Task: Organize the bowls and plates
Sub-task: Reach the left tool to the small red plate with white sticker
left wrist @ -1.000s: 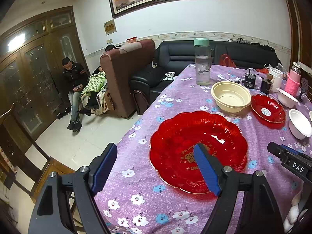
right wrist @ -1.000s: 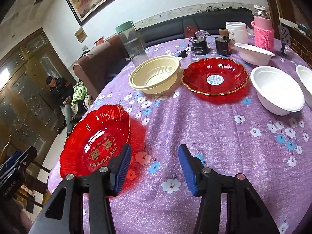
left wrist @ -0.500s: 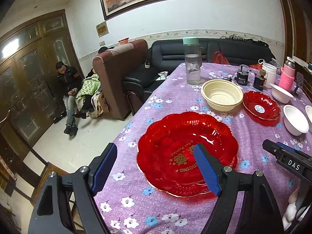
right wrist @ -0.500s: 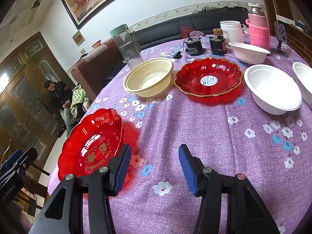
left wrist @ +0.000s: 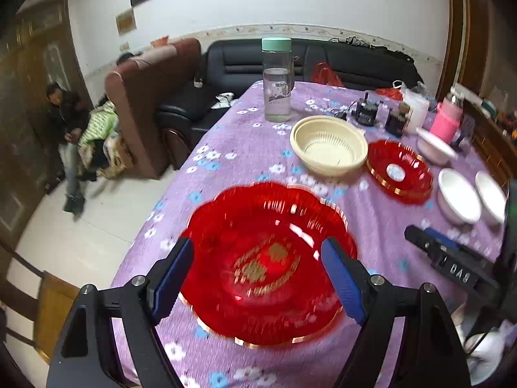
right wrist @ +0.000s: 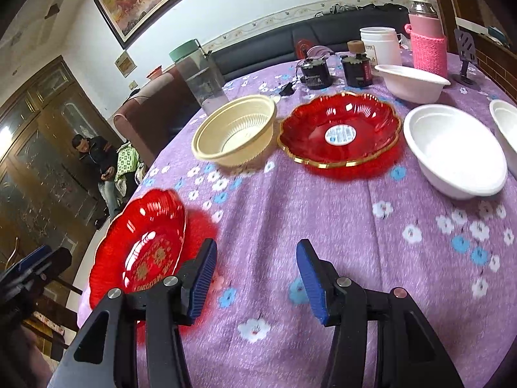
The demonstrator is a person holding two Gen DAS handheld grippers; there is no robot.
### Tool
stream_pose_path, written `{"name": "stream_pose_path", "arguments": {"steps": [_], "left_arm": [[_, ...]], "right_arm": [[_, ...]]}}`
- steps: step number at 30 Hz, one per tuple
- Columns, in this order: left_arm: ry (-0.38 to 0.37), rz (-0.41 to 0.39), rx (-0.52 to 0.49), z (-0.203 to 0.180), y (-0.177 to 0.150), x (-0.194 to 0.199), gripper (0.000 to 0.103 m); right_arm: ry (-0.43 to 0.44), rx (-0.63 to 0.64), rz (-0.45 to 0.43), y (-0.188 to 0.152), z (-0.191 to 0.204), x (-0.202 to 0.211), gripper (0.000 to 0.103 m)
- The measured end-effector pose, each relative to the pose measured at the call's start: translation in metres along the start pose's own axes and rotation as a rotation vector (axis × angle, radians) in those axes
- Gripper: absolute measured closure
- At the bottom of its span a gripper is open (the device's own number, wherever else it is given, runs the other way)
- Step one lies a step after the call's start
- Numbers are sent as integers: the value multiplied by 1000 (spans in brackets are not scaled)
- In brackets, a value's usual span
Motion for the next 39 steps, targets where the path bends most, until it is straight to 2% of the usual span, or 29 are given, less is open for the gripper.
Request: {"name": "stream_pose_path", "arguments": {"steps": [3, 6, 11, 18, 21, 24, 27, 29, 32, 36, 37, 39], "left_arm": [[1, -12, 3, 1, 31, -8, 22], [-20, 3, -3, -5, 55, -25, 16], [-105, 130, -11, -31, 83, -81, 16], [-161, 237, 80, -46, 113, -151, 17], [-174, 284, 124, -44, 114, -171, 17], [-204, 306, 144, -46, 108, -172, 17], [-251, 305, 105, -61, 100, -161, 17], [-288, 308, 78, -80, 94, -152, 17], [-375, 326, 40, -119, 86, -135, 17], [-440, 344, -10, -165, 72, -115, 17], [-453, 359, -14, -175, 68, -113, 18], [-470, 395, -4, -193, 60, -115, 29]], "right_arm": [[-2, 8, -11, 19, -3, 0, 47], [-8, 13, -9, 39, -6, -6, 46], [-7, 2, 2, 73, -13, -29, 46], [-8, -38, 43, 113, -32, -71, 46], [16, -99, 34, 128, -47, -71, 46], [42, -137, -28, 143, -63, -37, 46], [-31, -115, -82, 149, -87, 3, 46], [-86, -118, -85, 146, -106, 17, 45], [-114, -127, -39, 142, -122, 12, 45], [-131, -107, 15, 147, -135, -5, 45], [-137, -98, 37, 149, -138, -13, 45], [-139, -88, 76, 150, -142, -26, 45]]}}
Point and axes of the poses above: each gripper's, at about its wrist camera, not at the fingertips, and x roughly against the way its jaws point, z to its left, y to its top, the point moved 7 cm from there along -x, roughly the way its jaws point, and after that the axes turned 10 degrees about y, right-handed, at the moved point
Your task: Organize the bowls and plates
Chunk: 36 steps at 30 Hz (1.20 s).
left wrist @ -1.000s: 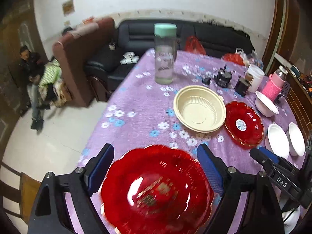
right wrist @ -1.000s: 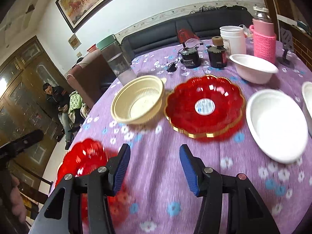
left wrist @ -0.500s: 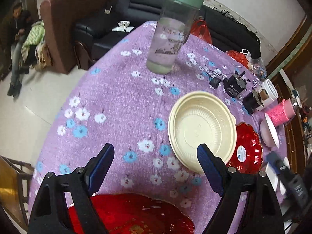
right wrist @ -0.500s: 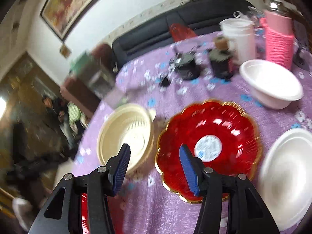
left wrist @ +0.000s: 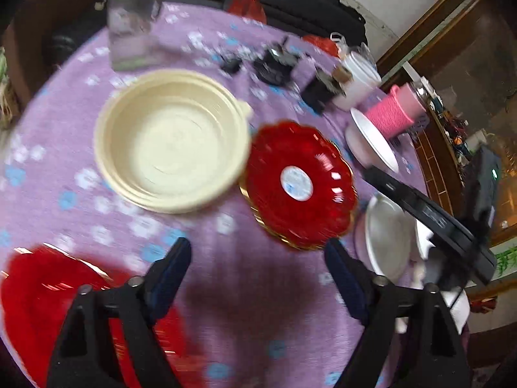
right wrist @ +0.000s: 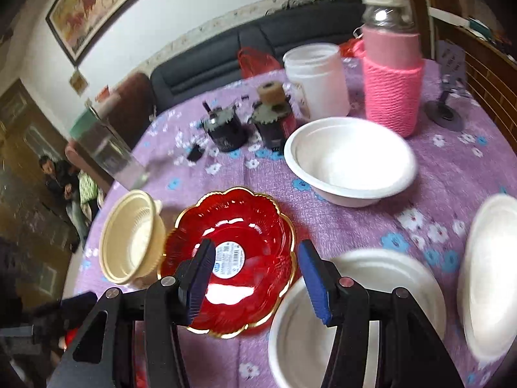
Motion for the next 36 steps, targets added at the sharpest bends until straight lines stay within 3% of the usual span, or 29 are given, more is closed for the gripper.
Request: {"name": "stream_pose_path", "arguments": {"steps": [2, 4, 11, 15, 23, 24, 26, 27, 32, 36], "left_arm": [[-31, 53, 27, -10, -6, -16, 49], [-61, 92, 58, -14, -10, -29, 60], [-64, 136, 120, -23, -18, -60, 61], [-53, 117, 143, -24, -12, -67, 61], [-107, 88, 222, -14, 1, -74, 61], [-108, 85, 225, -15, 4, -75, 61], [-115, 85, 233, -16, 6, -78, 62], [-111, 81, 242, -15, 8, -78, 62], [-88, 81, 239, -10, 7, -79, 75], [-81, 78, 224, -7, -4, -70, 79]], "right_arm": [[-22, 18, 30, 3, -3, -12, 45], [-27, 24, 51, 5, -5, -19, 45], [-61, 52, 111, 13, -6, -49, 45], [-99, 74, 131, 19, -7, -59, 45], [-81, 25, 180, 19, -21, -82, 46], [-78, 20, 191, 16, -22, -84, 49], [-100, 48, 198, 14, -21, -83, 71], [-95, 49, 206, 13, -20, -82, 74], [-96, 65, 188, 7, -16, -66, 83], [-73, 61, 156, 2, -11, -45, 89]]}}
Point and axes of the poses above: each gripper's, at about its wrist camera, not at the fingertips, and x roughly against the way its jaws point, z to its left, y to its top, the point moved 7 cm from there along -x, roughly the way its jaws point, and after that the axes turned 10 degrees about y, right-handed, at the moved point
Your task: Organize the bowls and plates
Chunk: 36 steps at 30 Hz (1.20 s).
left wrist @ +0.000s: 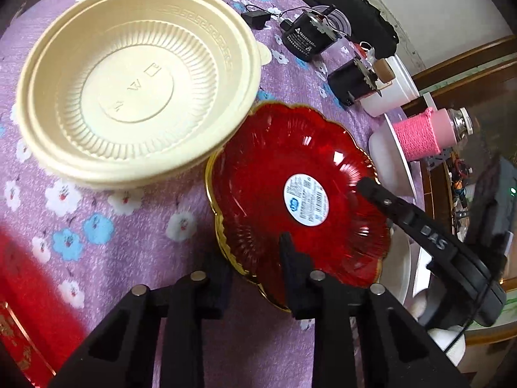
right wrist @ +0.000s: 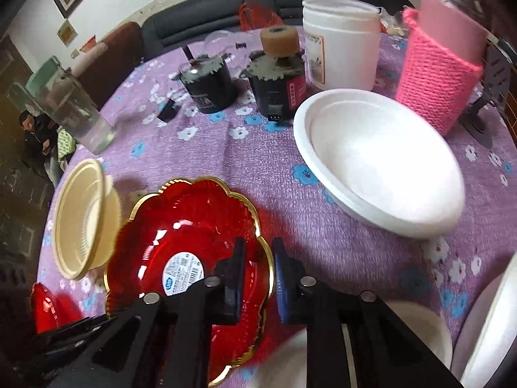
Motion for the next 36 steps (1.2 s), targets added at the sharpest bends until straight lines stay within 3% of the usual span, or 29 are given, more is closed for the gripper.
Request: {"name": "stream_pose_path", "arguments": {"steps": [7, 18, 29, 36], "left_arm": [[-31, -26, -13, 2, -23, 25, 79], [-9, -207, -42, 27, -57, 108, 79], [73, -330, 71, 131, -88, 170, 79], [114, -351, 165, 196, -98, 179, 79]], "right_arm": [[49, 0, -82, -26, 13, 46, 93], [134, 58, -166, -55, 73, 97, 93], [231, 165, -119, -98, 176, 78, 93], [269, 216, -44, -128, 228, 39, 92]]}}
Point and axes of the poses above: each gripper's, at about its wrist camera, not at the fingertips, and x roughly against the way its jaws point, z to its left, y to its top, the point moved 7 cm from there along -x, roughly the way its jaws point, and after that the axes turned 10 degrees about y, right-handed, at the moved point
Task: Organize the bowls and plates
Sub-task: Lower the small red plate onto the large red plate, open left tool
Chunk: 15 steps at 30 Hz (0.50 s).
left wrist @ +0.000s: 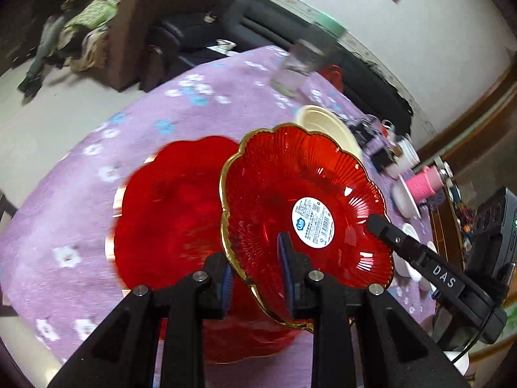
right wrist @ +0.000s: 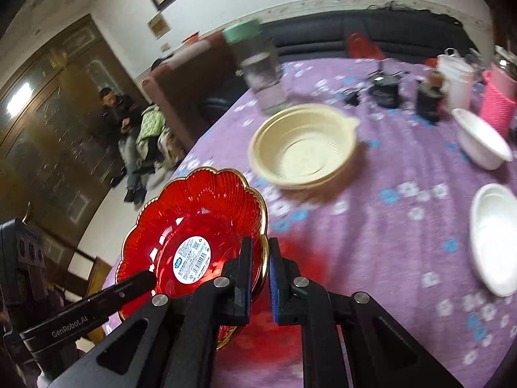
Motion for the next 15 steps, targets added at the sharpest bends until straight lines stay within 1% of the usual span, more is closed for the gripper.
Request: {"name": "stream_pose_path", "arguments": {"steps": [2, 6, 10, 12, 15], "left_arm": [[14, 7, 19, 13, -2, -4, 79], [43, 29, 43, 34, -7, -15, 79], [67, 44, 39, 41, -12, -25, 79], [93, 23, 18, 40, -11, -24, 79], [119, 14, 9, 39, -11, -24, 78]], "right_arm": [[-1, 9, 25, -7, 7, -15, 92], [-8, 4, 64, -19, 8, -39, 92], [-21, -11, 94, -29, 4, -55, 91], [-20, -17, 97, -30, 3, -58, 91], [-22, -13, 103, -32, 4, -61, 90]]}}
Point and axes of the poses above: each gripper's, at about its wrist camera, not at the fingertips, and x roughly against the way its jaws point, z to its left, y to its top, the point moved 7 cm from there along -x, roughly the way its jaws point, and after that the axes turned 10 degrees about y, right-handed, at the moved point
